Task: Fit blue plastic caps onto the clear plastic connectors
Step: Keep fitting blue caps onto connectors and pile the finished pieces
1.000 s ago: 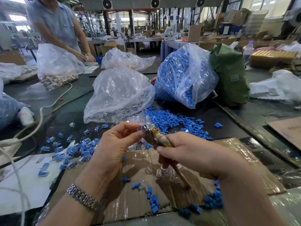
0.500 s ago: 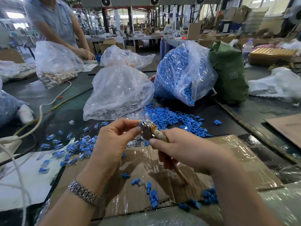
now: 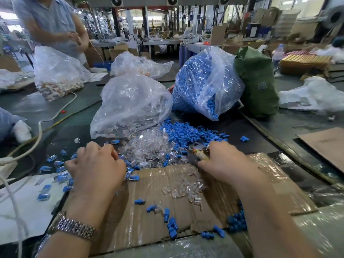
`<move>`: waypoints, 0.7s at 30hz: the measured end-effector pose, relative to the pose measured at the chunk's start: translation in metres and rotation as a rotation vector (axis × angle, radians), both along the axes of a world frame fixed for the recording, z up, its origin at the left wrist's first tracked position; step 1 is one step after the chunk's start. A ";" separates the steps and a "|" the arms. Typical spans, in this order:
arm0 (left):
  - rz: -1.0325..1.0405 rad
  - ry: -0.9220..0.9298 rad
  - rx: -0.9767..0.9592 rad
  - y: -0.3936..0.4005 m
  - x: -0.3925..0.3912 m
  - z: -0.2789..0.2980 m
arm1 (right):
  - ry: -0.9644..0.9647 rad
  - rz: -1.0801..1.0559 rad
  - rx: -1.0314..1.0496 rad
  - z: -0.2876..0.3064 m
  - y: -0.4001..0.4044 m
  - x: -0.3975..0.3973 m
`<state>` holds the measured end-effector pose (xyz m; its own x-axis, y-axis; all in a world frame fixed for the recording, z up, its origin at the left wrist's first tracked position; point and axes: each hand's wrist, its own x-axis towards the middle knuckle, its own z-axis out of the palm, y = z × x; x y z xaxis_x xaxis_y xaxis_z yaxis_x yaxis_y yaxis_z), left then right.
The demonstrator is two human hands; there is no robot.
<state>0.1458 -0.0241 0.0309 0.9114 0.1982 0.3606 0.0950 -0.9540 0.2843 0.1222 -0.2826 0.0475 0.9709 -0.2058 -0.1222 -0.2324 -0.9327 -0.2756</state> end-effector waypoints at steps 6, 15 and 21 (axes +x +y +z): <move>-0.486 -0.089 0.037 -0.032 -0.001 -0.014 | 0.052 -0.032 -0.032 -0.007 0.005 0.005; -0.573 0.032 0.147 -0.048 0.004 -0.034 | 0.065 -0.036 -0.106 -0.013 0.006 0.008; -0.655 0.033 0.039 -0.048 0.008 -0.034 | -0.172 0.143 -0.044 -0.018 0.023 0.027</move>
<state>0.1533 -0.0718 -0.0028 0.8497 -0.4140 0.3265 -0.5010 -0.8270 0.2551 0.1493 -0.2595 0.0293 0.9964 -0.0658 0.0541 -0.0497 -0.9648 -0.2581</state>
